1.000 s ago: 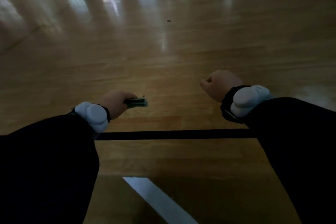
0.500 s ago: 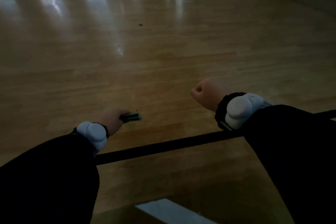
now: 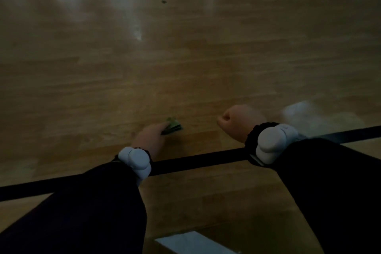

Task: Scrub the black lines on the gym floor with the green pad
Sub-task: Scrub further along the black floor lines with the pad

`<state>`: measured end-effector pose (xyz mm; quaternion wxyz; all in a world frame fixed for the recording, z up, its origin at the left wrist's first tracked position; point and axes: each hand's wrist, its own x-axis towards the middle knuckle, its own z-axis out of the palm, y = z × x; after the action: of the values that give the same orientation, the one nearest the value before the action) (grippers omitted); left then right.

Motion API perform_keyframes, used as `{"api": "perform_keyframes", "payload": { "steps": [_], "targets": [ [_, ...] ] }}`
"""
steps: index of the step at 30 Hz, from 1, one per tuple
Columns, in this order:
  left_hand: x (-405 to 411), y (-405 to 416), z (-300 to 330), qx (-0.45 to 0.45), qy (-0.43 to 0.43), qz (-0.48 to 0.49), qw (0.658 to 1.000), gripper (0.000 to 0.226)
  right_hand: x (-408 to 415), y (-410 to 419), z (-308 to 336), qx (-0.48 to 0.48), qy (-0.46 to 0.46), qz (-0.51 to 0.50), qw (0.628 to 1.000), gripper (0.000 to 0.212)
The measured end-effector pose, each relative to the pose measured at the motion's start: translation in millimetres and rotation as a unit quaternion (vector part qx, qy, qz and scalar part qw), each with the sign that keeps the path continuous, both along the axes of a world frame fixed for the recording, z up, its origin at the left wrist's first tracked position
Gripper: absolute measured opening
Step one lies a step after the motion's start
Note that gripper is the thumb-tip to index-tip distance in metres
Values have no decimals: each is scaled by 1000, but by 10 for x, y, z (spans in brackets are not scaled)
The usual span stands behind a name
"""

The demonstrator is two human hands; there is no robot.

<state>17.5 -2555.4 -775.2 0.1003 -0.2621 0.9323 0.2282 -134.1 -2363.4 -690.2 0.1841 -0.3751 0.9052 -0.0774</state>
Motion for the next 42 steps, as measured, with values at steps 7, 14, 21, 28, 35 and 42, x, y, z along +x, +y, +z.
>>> {"api": "perform_keyframes", "payload": {
  "steps": [7, 14, 21, 28, 35, 42],
  "targets": [
    [98, 5, -143, 30, -133, -103, 985, 93, 184, -94, -440, 47, -67, 22, 996, 48],
    [610, -702, -214, -15, -291, 23, 956, 123, 616, -583, -890, 82, -85, 118, 986, 54],
    [680, -837, -335, 6, -297, 33, 954, 124, 786, -969, -1311, 132, -49, 134, 981, 62],
    [747, -908, -392, 32, -281, 49, 958, 124, 574, -925, -1426, 103, -4, 86, 991, 54],
    [786, -936, -439, 50, -267, 66, 960, 127, -120, -784, -1364, 154, -30, -115, 981, 54],
    [755, -857, -353, 60, -258, 72, 962, 123, -4, -853, -1400, 170, -7, -96, 981, 59]
  ]
}}
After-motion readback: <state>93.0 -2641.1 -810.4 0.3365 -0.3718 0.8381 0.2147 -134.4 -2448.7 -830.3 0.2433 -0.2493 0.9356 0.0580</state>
